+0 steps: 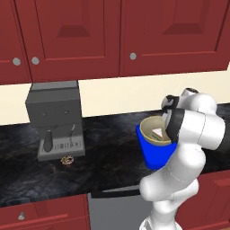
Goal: Place the bowl with cake and the cupcake onto the tray.
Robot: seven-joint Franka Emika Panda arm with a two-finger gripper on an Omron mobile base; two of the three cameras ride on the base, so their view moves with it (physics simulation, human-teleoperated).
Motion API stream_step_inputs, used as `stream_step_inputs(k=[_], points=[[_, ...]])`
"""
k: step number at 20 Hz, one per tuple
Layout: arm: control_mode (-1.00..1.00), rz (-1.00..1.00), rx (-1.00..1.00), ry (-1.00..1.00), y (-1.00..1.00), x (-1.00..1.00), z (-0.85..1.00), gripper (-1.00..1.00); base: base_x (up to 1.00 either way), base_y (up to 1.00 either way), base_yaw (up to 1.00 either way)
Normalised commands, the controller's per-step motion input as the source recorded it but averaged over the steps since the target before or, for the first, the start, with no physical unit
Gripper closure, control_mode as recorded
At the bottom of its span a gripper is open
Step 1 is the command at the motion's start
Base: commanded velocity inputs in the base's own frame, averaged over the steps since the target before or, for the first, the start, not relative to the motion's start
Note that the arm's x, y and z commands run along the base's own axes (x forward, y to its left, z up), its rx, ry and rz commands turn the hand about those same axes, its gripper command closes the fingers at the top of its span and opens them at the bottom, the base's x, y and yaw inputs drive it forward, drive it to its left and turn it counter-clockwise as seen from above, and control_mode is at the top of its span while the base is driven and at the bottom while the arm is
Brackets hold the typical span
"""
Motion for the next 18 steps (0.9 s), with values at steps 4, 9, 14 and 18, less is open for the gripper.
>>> stream_step_inputs(k=[4, 9, 14, 18], points=[[-1.00, -0.01, -0.03, 0.00, 0.00, 0.00, -0.08, 1.00, 0.00, 0.00, 0.00], [-1.00, 0.00, -0.03, -0.01, 0.00, 0.00, -0.11, 1.00, 0.00, 0.00, 0.00], [-1.00, -0.01, -0.04, 0.00, 0.00, 0.00, -0.28, 1.00, 0.00, 0.00, 0.00], [-1.00, 0.00, -0.01, 0.00, 0.00, -0.01, -0.05, 1.00, 0.00, 0.00, 0.00]])
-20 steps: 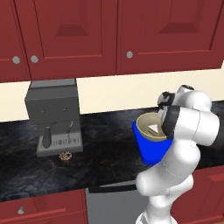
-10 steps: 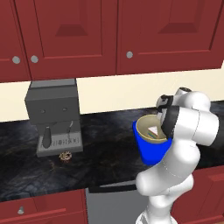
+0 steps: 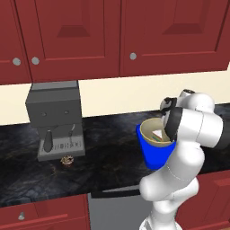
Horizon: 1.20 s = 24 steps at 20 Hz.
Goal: Place the bowl with cake and the cupcake onto the tray.
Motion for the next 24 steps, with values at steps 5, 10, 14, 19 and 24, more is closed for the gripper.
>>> stream_step_inputs(k=[5, 10, 14, 19, 24], points=[[-1.00, 0.00, 0.00, 0.00, 0.00, 0.00, 0.00, -1.00, 0.00, 0.00, 0.00], [-1.00, 0.00, 0.00, 0.00, 0.00, 0.00, 0.00, -1.00, 0.00, 0.00, 0.00], [-1.00, 0.04, 0.00, 0.00, 0.00, 0.00, 0.22, -1.00, 0.00, 0.00, 0.00], [-1.00, 0.09, 0.00, 0.00, 0.00, -0.23, 0.54, -1.00, 0.00, 0.00, 0.00], [-1.00, 0.16, 0.00, -0.01, 0.08, -0.58, 0.42, -1.00, 0.00, 0.00, 0.00]])
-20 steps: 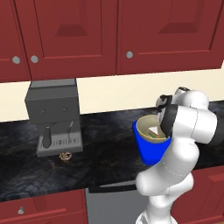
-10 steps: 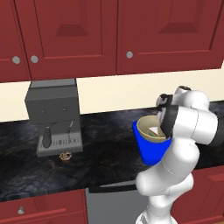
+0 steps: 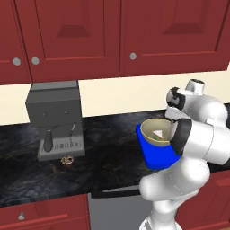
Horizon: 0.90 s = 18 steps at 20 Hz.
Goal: Place the bowl with cake and the cupcake onto the tray.
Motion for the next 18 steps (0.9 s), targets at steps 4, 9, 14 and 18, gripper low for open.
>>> stream_step_inputs(k=[4, 9, 14, 18], points=[[-1.00, 0.23, 0.00, -0.03, 0.32, -0.90, 0.32, -1.00, 0.00, 0.00, 0.00], [-1.00, 0.11, 0.00, -0.10, 0.28, -0.77, 0.02, -1.00, 0.00, 0.00, 0.00], [-1.00, 0.10, 0.00, -0.16, 0.62, -0.53, 0.03, -1.00, 0.00, 0.00, 0.00], [-1.00, 0.06, 0.00, -0.17, 0.99, -0.27, 0.29, -1.00, 0.00, 0.00, 0.00]])
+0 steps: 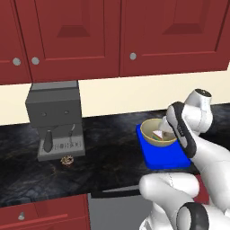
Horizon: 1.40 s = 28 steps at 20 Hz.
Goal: Place the bowl with cake and the cupcake onto the tray.
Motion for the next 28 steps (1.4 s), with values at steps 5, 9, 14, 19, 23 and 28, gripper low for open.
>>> stream_step_inputs(k=[5, 9, 14, 19, 23, 28], points=[[-1.00, 0.06, 0.00, -0.18, 1.00, -0.35, 0.25, -1.00, 0.00, 0.00, 0.00], [-1.00, 0.05, 0.00, -0.22, 1.00, -0.37, 0.20, -1.00, 0.00, 0.00, 0.00], [-1.00, 0.05, 0.00, -0.21, 0.95, -0.35, 0.16, -1.00, 0.00, 0.00, 0.00], [-1.00, 0.04, 0.00, -0.17, 0.73, -0.17, 0.10, -1.00, 0.00, 0.00, 0.00], [-1.00, 0.04, 0.00, -0.08, 0.80, -0.14, 0.01, -1.00, 0.00, 0.00, 0.00], [-1.00, 0.02, -0.03, -0.06, 0.85, 0.00, -0.03, -1.00, 0.00, 0.00, 0.00]])
